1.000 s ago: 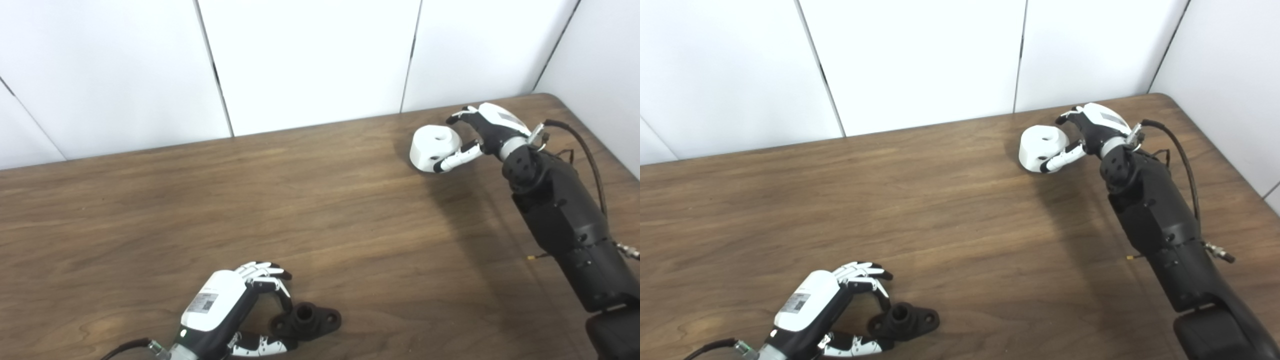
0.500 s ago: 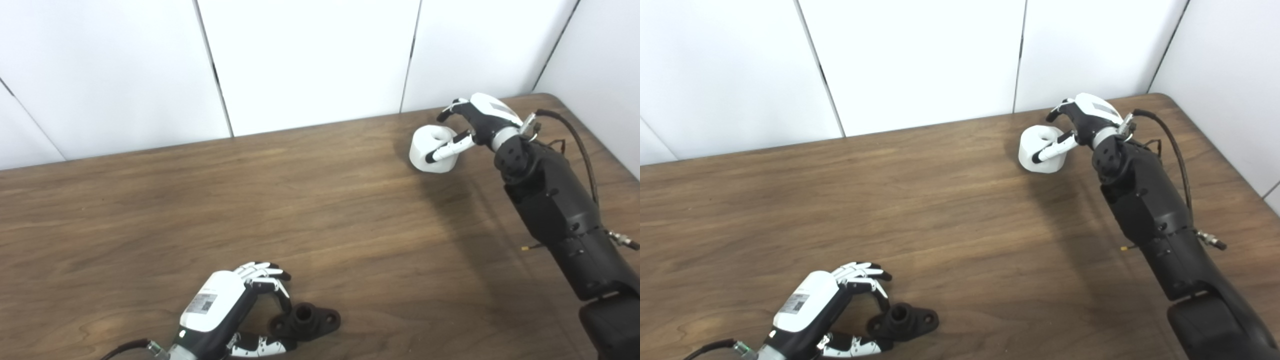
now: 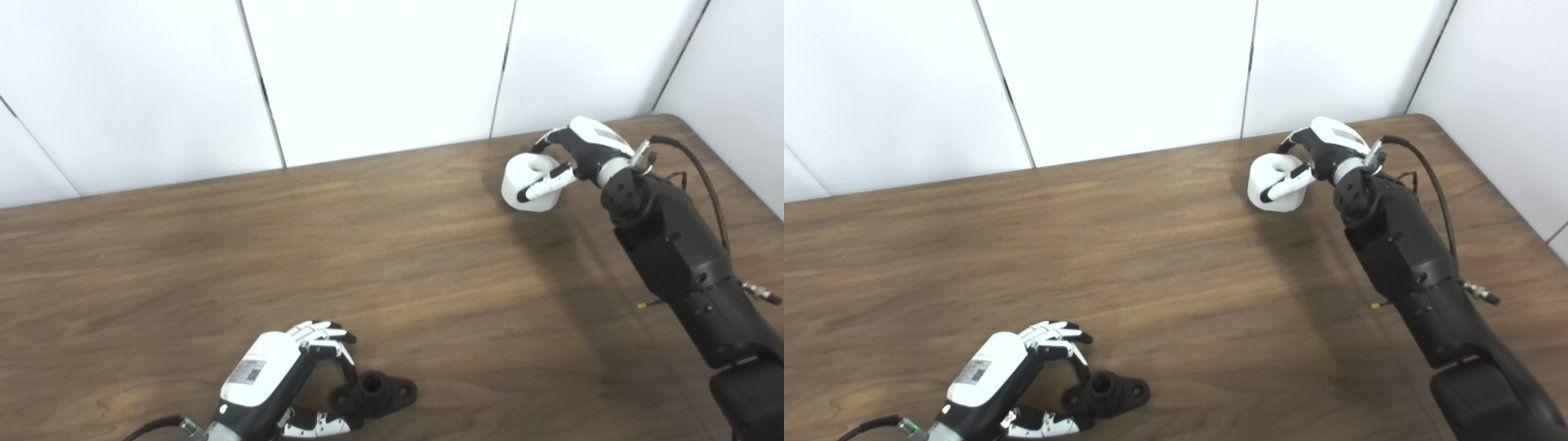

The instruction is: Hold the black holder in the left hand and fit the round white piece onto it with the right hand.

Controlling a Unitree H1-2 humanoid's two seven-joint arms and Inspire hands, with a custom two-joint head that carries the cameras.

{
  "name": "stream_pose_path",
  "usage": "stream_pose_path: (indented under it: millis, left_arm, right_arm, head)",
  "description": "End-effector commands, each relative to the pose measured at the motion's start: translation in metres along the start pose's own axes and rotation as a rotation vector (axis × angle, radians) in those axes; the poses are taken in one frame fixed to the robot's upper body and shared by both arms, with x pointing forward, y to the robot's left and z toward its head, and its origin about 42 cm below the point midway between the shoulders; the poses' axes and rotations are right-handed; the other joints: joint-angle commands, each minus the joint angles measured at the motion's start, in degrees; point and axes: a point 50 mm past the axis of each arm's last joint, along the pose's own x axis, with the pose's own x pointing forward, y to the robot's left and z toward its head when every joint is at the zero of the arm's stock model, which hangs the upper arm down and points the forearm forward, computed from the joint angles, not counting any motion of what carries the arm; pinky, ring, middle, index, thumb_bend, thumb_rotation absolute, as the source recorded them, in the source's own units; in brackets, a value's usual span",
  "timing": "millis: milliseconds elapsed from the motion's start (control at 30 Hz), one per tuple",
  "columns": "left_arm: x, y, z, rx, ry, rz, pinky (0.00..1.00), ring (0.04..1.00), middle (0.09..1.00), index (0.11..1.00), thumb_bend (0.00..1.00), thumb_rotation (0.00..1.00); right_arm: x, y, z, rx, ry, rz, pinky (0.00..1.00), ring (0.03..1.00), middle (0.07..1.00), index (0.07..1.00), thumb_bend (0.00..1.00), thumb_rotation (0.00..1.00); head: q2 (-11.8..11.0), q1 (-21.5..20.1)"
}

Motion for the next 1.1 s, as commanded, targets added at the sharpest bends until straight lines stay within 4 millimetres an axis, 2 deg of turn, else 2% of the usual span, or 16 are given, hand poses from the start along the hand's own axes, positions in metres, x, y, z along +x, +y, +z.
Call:
stream_pose_path:
  millis: [0,533,667,700,733,867,1067]
  left_arm:
    - [-0.0240,-0.0253,-0.0292,0.014,0.171,-0.178,0.86,0.865,0.795,0.487,0.52,0.04]
    - [-0.0241,-0.0224,-0.0267,0.016,0.174,-0.180,0.87,0.863,0.799,0.487,0.52,0.04]
    - [-0.0252,-0.0224,-0.0247,0.019,0.173,-0.180,0.86,0.861,0.795,0.487,0.52,0.04]
    - [-0.0254,-0.0226,-0.0242,0.021,0.172,-0.180,0.86,0.860,0.793,0.487,0.52,0.04]
    - [-0.0258,-0.0227,-0.0237,0.022,0.170,-0.180,0.86,0.859,0.790,0.487,0.52,0.04]
    - [-0.0265,-0.0223,-0.0217,0.020,0.166,-0.178,0.85,0.857,0.786,0.487,0.52,0.04]
    - [-0.0258,-0.0225,-0.0200,0.018,0.167,-0.172,0.84,0.854,0.782,0.487,0.52,0.04]
  right_arm:
    - [0.0037,-0.0363,0.0060,-0.024,-0.022,-0.093,0.94,0.995,0.920,0.711,0.81,0.29]
    - [0.0041,-0.0357,0.0033,-0.046,-0.025,-0.081,0.90,0.980,0.906,0.707,0.79,0.25]
    - [0.0013,-0.0353,0.0034,-0.002,-0.040,-0.099,0.85,0.965,0.886,0.651,0.77,0.21]
    - [0.0007,-0.0350,0.0035,0.006,-0.044,-0.105,0.84,0.961,0.880,0.612,0.72,0.19]
    - [0.0001,-0.0347,0.0037,0.013,-0.047,-0.112,0.84,0.952,0.869,0.531,0.59,0.16]
    - [-0.0010,-0.0337,0.0040,0.030,-0.075,-0.147,0.85,0.927,0.839,0.492,0.53,0.14]
    - [-0.0010,-0.0330,0.0035,0.027,-0.095,-0.168,0.83,0.902,0.811,0.486,0.52,0.13]
  head:
    - [0.0,0.1]
    - [0.4,0.2]
    - [0.6,0.2]
    - [0.6,0.2]
    - [0.8,0.2]
    - [1.0,0.1]
    - [1.0,0.2]
